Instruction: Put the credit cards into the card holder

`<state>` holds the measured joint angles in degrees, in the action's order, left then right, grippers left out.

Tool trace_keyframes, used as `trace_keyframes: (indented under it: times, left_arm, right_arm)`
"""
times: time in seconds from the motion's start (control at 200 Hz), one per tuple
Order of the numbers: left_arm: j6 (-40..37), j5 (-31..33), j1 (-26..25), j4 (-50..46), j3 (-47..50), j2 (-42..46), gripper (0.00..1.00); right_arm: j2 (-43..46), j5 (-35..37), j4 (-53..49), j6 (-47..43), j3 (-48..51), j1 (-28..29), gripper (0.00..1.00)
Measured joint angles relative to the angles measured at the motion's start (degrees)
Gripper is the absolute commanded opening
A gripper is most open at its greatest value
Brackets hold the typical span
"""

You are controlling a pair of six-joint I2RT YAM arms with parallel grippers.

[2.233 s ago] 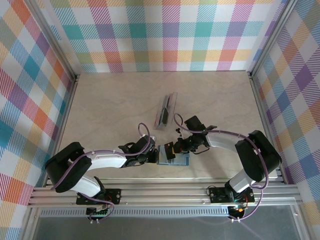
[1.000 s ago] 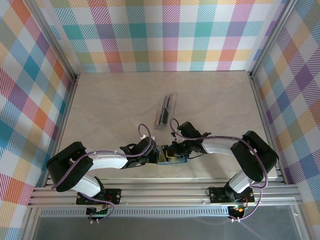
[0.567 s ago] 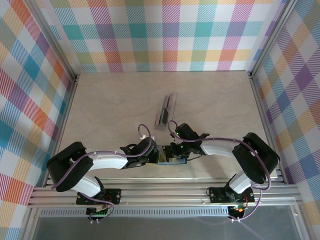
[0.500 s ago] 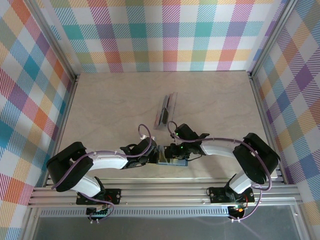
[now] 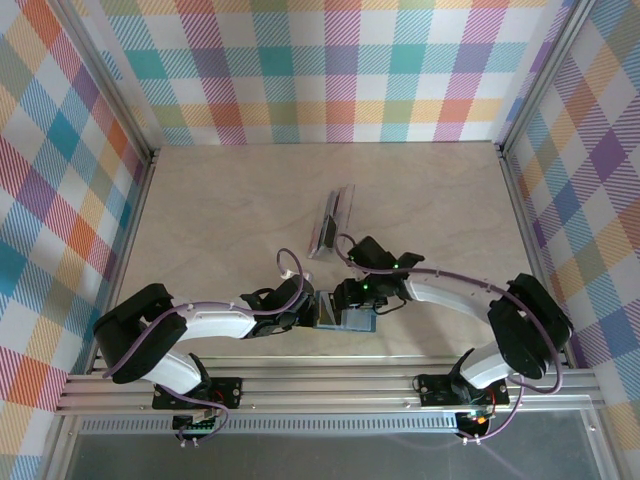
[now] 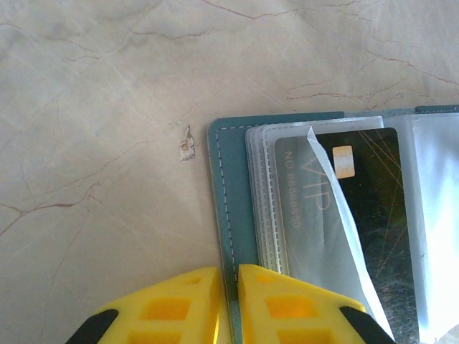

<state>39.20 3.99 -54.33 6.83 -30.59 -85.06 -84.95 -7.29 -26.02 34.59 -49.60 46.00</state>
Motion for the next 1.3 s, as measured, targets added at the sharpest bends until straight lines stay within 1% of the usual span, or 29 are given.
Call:
trace_keyframes:
  times: [0.13, 0.285, 0.5, 0.77, 0.865, 0.97, 1.11, 1.285, 1.3]
  left_arm:
    - [0.0, 0.02, -0.02, 0.0, -0.07, -0.09, 0.17]
    - [0.0, 0.02, -0.02, -0.02, -0.09, -0.09, 0.17]
    - [0.0, 0.02, -0.02, 0.07, -0.11, -0.22, 0.17]
    - [-0.02, 0.04, -0.02, 0.0, -0.33, -0.37, 0.17]
    - [-0.02, 0.02, -0.02, 0.0, -0.33, -0.39, 0.17]
    - [0.0, 0.02, -0.02, 0.0, -0.35, -0.39, 0.17]
    - [0.0, 0.02, -0.02, 0.0, -0.35, -0.39, 0.17]
    - [0.0, 0.02, -0.02, 0.02, -0.35, -0.39, 0.17]
    - [-0.02, 0.02, -0.02, 0.02, -0.35, -0.39, 0.17]
  right_arm:
    - [-2.01, 4.72, -3.23, -1.51, -2.64, 0.0, 0.42]
    - [-5.42, 8.39, -5.44, -2.54, -4.52, 0.0, 0.43]
    - [-7.17, 10.84, -7.04, -2.49, -4.44, 0.0, 0.45]
    - [-8.74, 11.8, -6.47, -1.95, -2.97, 0.26, 0.41]
    - [-8.76, 12.35, -6.27, -1.2, -2.89, 0.48, 0.38]
    - [-8.96, 13.31, -6.21, -0.55, -2.89, 0.74, 0.3]
    - [-9.01, 14.19, -5.92, 0.33, -2.89, 0.98, 0.17]
    - [-8.98, 13.42, -4.7, 0.63, -2.89, 1.53, 0.0]
    - [-8.98, 13.29, -4.66, 0.33, -2.89, 1.57, 0.0]
